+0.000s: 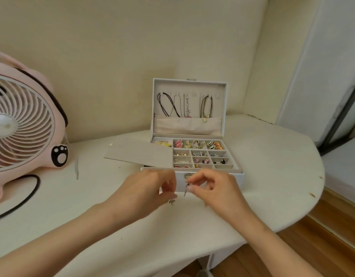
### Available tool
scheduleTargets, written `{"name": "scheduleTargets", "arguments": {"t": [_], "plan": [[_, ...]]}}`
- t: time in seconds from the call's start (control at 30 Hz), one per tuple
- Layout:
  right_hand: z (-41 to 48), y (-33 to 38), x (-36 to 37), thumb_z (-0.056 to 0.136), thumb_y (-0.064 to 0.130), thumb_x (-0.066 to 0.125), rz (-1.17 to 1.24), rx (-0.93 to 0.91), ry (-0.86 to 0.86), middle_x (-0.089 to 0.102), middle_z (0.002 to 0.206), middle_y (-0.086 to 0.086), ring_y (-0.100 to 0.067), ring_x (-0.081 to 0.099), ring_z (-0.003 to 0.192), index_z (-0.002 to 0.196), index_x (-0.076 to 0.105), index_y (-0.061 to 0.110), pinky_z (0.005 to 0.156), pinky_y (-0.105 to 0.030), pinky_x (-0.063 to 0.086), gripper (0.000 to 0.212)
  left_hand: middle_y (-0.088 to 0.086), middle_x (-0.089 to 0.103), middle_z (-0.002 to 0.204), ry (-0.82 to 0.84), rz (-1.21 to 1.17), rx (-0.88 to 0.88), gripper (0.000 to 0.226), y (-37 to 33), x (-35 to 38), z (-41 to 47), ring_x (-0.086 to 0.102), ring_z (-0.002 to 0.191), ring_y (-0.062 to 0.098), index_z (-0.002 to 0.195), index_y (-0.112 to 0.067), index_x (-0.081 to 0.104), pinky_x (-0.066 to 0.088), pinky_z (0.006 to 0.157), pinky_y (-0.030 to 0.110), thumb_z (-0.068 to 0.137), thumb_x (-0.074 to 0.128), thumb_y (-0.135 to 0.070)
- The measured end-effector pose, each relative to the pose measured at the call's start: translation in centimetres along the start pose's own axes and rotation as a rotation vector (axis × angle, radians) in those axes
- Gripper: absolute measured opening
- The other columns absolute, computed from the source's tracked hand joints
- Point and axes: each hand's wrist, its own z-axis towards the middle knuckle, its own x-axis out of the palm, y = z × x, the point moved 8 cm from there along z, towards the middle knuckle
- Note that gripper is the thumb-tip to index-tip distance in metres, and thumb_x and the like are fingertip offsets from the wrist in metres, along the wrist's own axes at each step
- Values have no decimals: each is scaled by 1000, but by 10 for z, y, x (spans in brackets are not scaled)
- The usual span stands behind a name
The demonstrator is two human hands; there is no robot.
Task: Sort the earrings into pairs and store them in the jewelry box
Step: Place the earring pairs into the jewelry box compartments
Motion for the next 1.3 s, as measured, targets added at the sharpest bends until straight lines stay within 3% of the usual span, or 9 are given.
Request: {"name": "scheduleTargets", "arguments": {"t": [0.2,0.47,0.7,0.97,1.13,1.3], "plan": [[21,-14,-58,75,8,74,11,44,-161,67,71,5,-1,49,44,73,69,25,48,-18,46,17,-15,49,70,-71,-87,91,13,-41,5,50,44,68,5,81,-32,47,31,60,23,86,59,-33],[36,-31,-101,75,10,75,-39,73,-260,69,75,7,-8,50,47,72,68,27,49,-13,44,19,-14,52,69,-149,-330,53,8,-53,7,116,46,60,1,81,-25,56,33,54,22,83,63,-28],[39,-47,-109,76,6,74,-23,116,-245,68,71,10,-5,48,41,70,68,24,45,-9,37,20,-7,61,78,-16,-293,37,8,-45,38,131,56,73,13,87,-19,62,48,69,30,82,66,-24],[46,-51,-99,74,11,76,-48,120,-177,57,48,22,-8,45,46,75,72,20,47,-10,34,9,-5,65,87,19,-162,41,2,-42,35,128,55,79,11,83,-21,66,45,70,26,81,67,-21],[50,-49,-92,72,12,78,-87,64,-184,64,76,6,-5,44,49,66,71,25,52,-11,35,15,-1,67,91,36,-142,56,7,-44,39,126,55,79,12,88,-18,70,47,73,28,84,65,-20],[49,-50,-96,75,9,74,-134,49,-206,63,79,3,-2,45,50,70,72,25,54,-10,35,17,-6,62,84,-25,-165,30,9,-38,35,122,50,72,9,92,-18,66,44,69,27,85,61,-16]]}}
